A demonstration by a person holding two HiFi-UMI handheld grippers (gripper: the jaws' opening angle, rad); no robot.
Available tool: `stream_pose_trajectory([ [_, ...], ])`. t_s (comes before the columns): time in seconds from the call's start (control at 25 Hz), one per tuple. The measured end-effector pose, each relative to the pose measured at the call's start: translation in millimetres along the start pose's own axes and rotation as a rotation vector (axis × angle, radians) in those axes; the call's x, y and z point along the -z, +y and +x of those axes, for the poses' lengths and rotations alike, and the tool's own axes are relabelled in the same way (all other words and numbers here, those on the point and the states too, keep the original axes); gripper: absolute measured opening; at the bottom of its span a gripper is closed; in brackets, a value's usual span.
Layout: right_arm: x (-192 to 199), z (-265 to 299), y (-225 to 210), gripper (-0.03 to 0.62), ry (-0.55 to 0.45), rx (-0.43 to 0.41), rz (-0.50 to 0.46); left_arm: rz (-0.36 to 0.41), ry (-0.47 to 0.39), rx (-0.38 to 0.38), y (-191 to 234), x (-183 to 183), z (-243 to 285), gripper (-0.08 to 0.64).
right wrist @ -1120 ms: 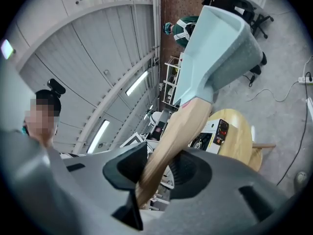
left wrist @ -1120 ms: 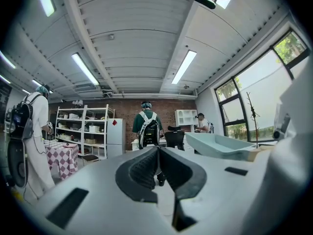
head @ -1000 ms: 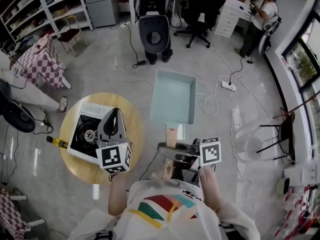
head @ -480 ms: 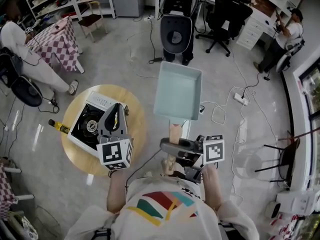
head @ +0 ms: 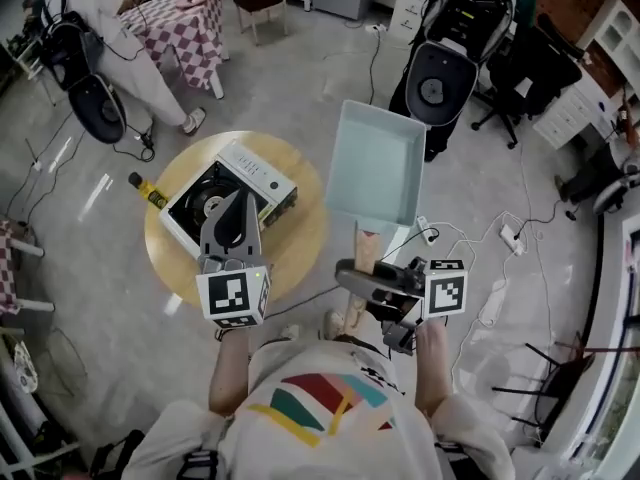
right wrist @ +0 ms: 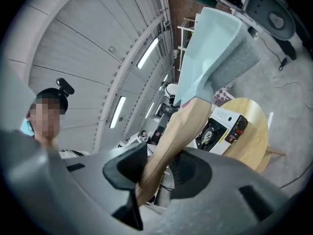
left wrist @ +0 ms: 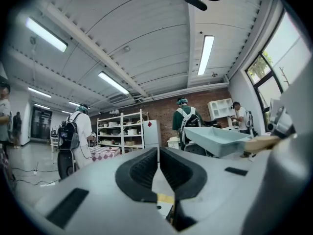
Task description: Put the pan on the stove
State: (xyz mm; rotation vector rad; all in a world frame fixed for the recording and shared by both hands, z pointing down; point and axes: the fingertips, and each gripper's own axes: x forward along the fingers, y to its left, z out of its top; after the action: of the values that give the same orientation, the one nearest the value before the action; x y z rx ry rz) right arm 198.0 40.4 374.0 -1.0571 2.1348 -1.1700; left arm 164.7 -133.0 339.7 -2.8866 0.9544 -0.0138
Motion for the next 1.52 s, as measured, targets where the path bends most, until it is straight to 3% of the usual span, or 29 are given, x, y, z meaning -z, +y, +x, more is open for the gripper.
stream_pose_trajectory([
  [0.32,6,59,-11,0.123,0.236,-0.131,0.012,0.004,0.033,-0.225,78,15,-43,0.012],
  [0.72,29,109,-14,0.123,0.541,-0.255,-0.002,-0.002,0.068,-0.441,128,29,-99,0.012],
  [1.0,39,141,-13,0.123,0.696,-0.363,0.038,0.001,0.103,-0.554,154,42,-125,0.012],
  [1.2,50,162,-24,0.123,0.811,-0.383,0.024,0.007,0.131,-0.616,170,57,-148,0.012],
  [1.52,62,178,-36,0.124,0.896,-0.437,0.06,-0.004,0.166,-0.664,176,69,-157,0.012],
])
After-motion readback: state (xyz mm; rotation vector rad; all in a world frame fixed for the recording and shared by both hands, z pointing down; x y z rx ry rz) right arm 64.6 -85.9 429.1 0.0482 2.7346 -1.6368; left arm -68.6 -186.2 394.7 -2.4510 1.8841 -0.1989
